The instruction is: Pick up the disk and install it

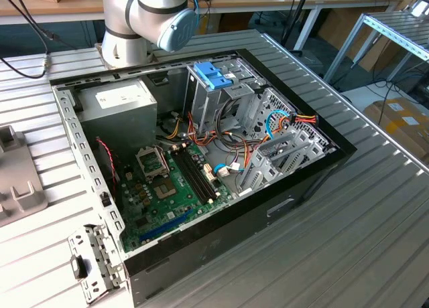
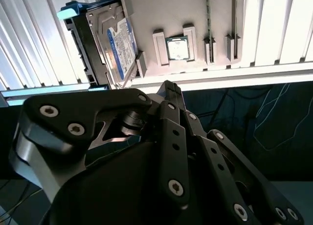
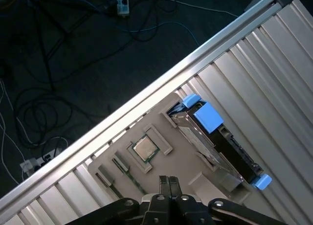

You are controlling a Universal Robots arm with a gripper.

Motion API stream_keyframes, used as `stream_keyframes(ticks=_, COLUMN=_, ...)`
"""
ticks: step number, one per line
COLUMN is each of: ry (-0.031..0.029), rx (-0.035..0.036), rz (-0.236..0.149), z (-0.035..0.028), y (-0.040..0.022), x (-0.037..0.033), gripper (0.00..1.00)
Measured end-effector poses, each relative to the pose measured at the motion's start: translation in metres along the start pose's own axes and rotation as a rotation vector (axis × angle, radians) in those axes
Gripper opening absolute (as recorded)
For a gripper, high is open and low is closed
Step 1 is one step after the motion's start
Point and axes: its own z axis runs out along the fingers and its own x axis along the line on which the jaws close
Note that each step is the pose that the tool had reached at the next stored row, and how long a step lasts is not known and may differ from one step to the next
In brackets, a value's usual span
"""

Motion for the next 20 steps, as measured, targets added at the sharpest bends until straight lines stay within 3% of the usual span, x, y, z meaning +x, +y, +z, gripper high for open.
stream_keyframes(ticks=20, ry=0.0073, rx=-0.0040, rz=-0.164, z=0.0000, y=0.0000, x=0.0000, gripper=0.11)
